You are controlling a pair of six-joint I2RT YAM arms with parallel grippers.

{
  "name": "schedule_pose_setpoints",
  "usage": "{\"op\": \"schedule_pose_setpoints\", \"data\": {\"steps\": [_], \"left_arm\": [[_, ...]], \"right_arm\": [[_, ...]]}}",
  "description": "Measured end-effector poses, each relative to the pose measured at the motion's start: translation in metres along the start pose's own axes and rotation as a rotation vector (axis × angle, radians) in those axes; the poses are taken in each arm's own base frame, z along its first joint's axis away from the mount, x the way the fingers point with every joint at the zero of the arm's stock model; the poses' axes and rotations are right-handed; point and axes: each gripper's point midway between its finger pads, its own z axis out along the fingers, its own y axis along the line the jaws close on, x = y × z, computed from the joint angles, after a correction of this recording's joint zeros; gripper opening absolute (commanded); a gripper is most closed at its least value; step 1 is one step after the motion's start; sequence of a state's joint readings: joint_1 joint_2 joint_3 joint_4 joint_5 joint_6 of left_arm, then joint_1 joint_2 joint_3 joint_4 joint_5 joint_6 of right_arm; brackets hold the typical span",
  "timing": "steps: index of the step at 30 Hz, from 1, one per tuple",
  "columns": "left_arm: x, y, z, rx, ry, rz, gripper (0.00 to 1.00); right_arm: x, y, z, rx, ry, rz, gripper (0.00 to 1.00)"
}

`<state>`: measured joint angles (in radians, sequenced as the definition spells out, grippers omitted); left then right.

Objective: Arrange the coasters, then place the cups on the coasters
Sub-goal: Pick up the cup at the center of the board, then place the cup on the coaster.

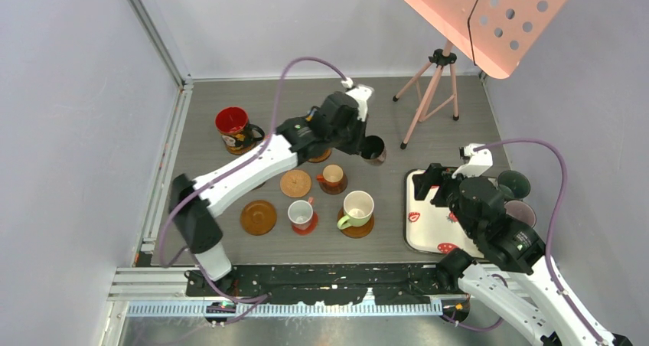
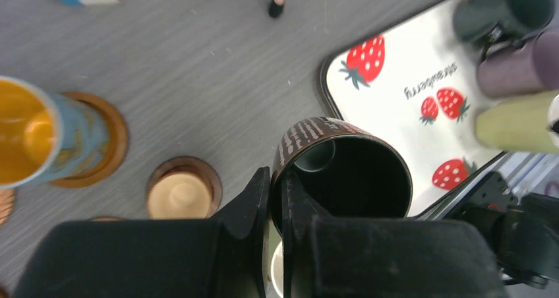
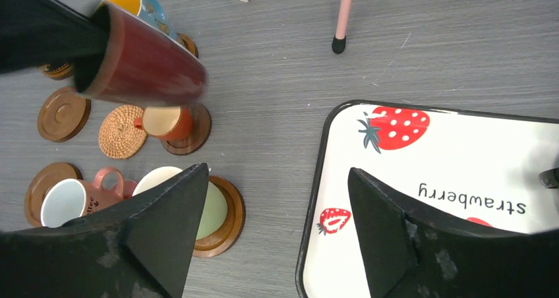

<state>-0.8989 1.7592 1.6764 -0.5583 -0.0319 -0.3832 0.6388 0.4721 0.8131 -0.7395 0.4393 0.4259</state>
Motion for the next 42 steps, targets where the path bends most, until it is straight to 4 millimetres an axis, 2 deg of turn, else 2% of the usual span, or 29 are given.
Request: {"op": "schedule_pose_setpoints", "data": {"steps": [4, 6, 8, 12, 16, 20, 22, 26, 33, 38, 42], "left_arm": [[-0.032, 0.016, -0.059, -0.054, -0.141, -0.050, 0.00], [-0.037, 0.032, -0.083, -0.106, -0.187, -0.085, 0.00], [-0.035, 0.051, -0.101, -0.171, -0.204, -0.116, 0.00], [-0.015, 0.104, -0.140, -0.354, -0.225, -0.207, 0.00], [0.014, 0.159, -0.183, -0.516, -0.270, -0.348, 0.00], [0.041, 0.201, -0.219, -0.644, -0.347, -0.484, 0.00], [0.052, 0.212, -0.229, -0.678, -0.366, -0.519, 0.00], [0.064, 0.229, -0.236, -0.722, -0.368, -0.573, 0.00], [0.086, 0.243, -0.226, -0.770, -0.317, -0.623, 0.00], [0.106, 0.248, -0.206, -0.768, -0.233, -0.643, 0.00], [0.110, 0.250, -0.186, -0.738, -0.166, -0.627, 0.00]], "right_arm": [[0.003, 0.001, 0.002, -0.005, 0.014, -0.006, 0.95], [0.007, 0.001, 0.003, -0.004, 0.025, -0.012, 0.99], [0.011, 0.001, 0.005, -0.002, 0.036, -0.017, 0.97], [0.018, 0.000, 0.008, 0.001, 0.057, -0.026, 0.96], [0.023, 0.001, 0.011, -0.001, 0.074, -0.032, 0.96], [0.027, 0.003, 0.014, -0.001, 0.095, -0.040, 0.96], [0.029, 0.004, 0.016, 0.001, 0.107, -0.045, 0.96], [0.033, 0.004, 0.020, 0.008, 0.129, -0.056, 0.96], [0.038, 0.005, 0.024, 0.016, 0.152, -0.066, 0.96], [0.041, 0.007, 0.028, 0.019, 0.171, -0.073, 0.96], [0.043, 0.007, 0.029, 0.020, 0.180, -0.075, 0.96]]}}
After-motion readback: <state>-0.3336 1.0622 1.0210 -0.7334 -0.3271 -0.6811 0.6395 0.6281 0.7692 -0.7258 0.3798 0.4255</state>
